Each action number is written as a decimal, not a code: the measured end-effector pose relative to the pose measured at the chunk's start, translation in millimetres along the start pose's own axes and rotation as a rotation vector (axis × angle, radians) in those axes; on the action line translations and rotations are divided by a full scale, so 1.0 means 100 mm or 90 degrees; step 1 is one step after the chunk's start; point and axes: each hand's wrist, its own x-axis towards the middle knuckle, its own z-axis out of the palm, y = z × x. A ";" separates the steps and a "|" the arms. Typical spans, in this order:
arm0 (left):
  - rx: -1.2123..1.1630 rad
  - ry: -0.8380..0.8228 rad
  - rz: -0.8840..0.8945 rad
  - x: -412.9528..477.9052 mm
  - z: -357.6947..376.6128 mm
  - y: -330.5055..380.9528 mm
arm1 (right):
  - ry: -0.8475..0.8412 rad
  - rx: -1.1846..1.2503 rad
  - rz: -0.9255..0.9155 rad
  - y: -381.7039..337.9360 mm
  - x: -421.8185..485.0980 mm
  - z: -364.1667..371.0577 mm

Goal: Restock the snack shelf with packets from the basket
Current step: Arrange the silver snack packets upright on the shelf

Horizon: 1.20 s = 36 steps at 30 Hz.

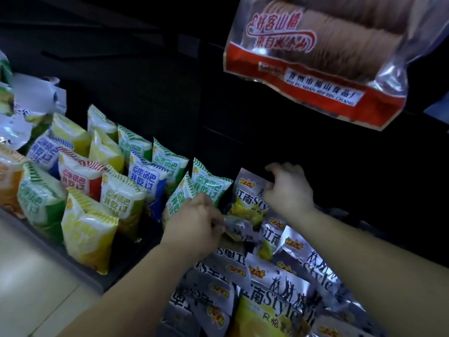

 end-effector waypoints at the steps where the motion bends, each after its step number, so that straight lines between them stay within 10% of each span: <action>1: 0.013 0.020 0.010 0.03 -0.04 0.03 | -0.003 -0.032 -0.014 -0.01 -0.02 0.04; 7: 0.065 0.008 0.085 0.03 -0.09 0.22 | -0.126 -0.061 0.048 0.02 -0.03 0.27; 19: 0.108 -0.109 0.038 -0.01 -0.07 0.35 | 0.079 0.176 -0.060 -0.13 -0.20 -0.31; 36: -0.441 0.075 -0.065 -0.70 -1.43 0.60 | 0.050 0.340 -0.152 -0.73 -1.03 -1.71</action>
